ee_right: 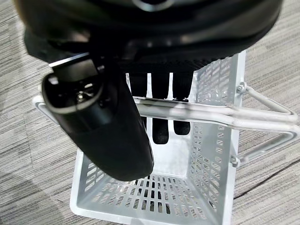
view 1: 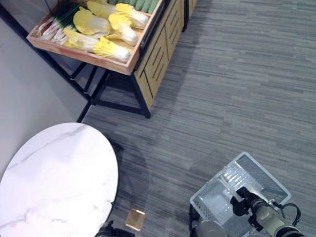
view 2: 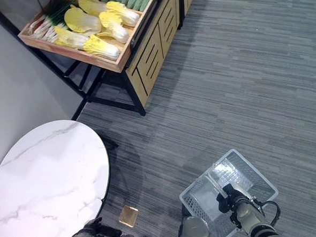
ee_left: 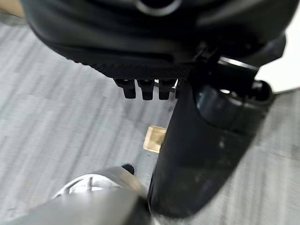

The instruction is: Get the vegetables into the basket

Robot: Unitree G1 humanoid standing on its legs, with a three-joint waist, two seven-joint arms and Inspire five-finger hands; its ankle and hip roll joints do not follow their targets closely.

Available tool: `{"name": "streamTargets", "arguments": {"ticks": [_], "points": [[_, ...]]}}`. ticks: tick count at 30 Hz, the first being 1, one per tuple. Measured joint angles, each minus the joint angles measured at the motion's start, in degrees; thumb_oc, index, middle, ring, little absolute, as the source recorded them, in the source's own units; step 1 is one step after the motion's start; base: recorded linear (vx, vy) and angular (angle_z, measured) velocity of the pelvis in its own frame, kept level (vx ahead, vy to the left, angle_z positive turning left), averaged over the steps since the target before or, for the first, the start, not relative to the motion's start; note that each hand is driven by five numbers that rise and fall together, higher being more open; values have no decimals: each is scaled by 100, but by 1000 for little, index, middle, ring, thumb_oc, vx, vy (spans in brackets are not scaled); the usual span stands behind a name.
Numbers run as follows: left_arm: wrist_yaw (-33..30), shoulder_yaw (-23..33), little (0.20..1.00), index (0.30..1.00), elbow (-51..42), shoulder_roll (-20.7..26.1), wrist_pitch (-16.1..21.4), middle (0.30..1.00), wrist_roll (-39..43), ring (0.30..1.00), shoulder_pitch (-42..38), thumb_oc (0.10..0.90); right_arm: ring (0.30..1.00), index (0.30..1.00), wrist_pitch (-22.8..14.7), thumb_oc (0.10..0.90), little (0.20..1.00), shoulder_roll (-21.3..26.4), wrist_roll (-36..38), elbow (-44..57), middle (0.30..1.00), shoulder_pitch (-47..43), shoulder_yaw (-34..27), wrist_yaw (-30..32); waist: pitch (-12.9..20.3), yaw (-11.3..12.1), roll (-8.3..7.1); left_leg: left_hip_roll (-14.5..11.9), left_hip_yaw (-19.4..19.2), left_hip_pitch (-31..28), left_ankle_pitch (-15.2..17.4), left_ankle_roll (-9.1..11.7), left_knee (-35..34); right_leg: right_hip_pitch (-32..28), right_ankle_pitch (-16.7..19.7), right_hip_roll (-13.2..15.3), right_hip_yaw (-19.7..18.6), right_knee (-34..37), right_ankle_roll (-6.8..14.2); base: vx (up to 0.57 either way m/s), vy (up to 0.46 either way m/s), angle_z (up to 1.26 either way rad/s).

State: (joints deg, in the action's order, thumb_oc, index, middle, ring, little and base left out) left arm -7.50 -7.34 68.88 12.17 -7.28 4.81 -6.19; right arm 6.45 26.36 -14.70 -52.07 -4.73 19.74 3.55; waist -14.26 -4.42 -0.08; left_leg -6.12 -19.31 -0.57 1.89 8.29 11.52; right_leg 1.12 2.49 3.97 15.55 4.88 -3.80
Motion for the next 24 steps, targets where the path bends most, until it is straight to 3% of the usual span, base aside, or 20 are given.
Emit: {"name": "streamTargets", "arguments": {"ticks": [2,4,6,7,8,10,12,14,16,17,19,24], "points": [[-5,0,1000,1000,3,6,41,1000,88,1000,-86,900,300,300,-27,400,300,-67,1,-86,300,-24,86,1,-20,-14,-102,-17,-70,229,-196,-153,-780,-122,-17,-110,38,-5,-20,-19,-51,-35],[-17,2,1000,1000,-10,10,100,1000,91,1000,-108,900,300,300,-43,400,300,-56,0,-99,300,-22,85,3,18,-9,-78,-71,-52,476,-523,-295,-1046,-126,-23,-192,22,-3,-16,-33,-28,-20],[-72,-1,1000,1000,-12,14,135,1000,97,1000,-153,900,300,300,-73,400,300,-28,1,-178,300,-63,88,2,30,4,-69,-82,530,755,-1391,-414,-1190,-120,-32,-321,-79,-4,2,23,24,-30],[-77,-42,1000,1000,-2,-2,150,1000,97,1000,-152,900,300,300,-82,400,300,-55,1,-238,300,-71,95,-3,56,49,-75,-78,1023,635,-1446,-387,-1416,-146,-34,-363,-155,-4,44,40,127,-24],[-91,-116,1000,1000,3,-18,154,1000,104,1000,-157,900,300,300,-114,400,300,-68,1,-342,300,-77,94,-8,39,52,-123,-55,1451,561,-1437,-354,-1518,-150,-12,-352,-222,-1,139,28,186,-18],[-97,-167,1000,1000,7,-30,154,1000,207,1000,-157,900,300,300,-104,400,300,-58,0,-544,300,-148,83,-10,37,91,-127,51,1543,529,-1432,-351,-1531,-107,-47,-263,-307,20,338,22,204,-13],[-101,-201,1000,1000,11,-45,156,1000,261,1000,-153,900,300,300,-103,400,300,-61,0,-588,300,-157,81,-9,25,185,-102,60,1622,473,-1429,-346,-1543,-95,-17,-208,-425,36,405,68,222,-34],[-103,-200,1000,1000,19,-115,168,1000,330,1000,-98,900,300,300,-109,400,300,-62,-1,-595,300,-165,87,-49,31,282,-2,95,2020,284,-1209,-313,-1633,-120,35,-180,-732,31,472,99,282,-60],[-103,-208,1000,1000,20,-263,176,1000,320,1000,-69,900,300,300,-158,400,300,52,-3,-588,300,-175,81,-48,36,261,254,17,2043,202,-913,-279,-1655,-109,71,-247,-819,29,504,84,283,-43],[-99,-224,1000,1000,21,-323,181,1000,315,1000,-69,900,300,300,-169,400,300,60,-4,-606,300,-178,83,-46,24,214,355,33,2005,192,-758,-357,-1653,-76,147,-237,-871,5,608,98,358,-28],[-97,-322,1000,1000,48,-310,206,1000,317,1000,-66,900,300,300,-193,400,300,-2,2,-735,300,-152,-20,-30,21,266,347,162,1889,134,-623,-568,-1604,37,129,-111,-1038,-182,688,99,357,-35],[-93,-330,1000,1000,52,-162,194,1000,301,1000,-49,900,300,300,-125,400,300,-121,8,-939,300,-284,-152,31,14,359,270,382,1467,-18,-511,-794,-1659,226,123,86,-1458,-435,830,66,370,-43]]}}
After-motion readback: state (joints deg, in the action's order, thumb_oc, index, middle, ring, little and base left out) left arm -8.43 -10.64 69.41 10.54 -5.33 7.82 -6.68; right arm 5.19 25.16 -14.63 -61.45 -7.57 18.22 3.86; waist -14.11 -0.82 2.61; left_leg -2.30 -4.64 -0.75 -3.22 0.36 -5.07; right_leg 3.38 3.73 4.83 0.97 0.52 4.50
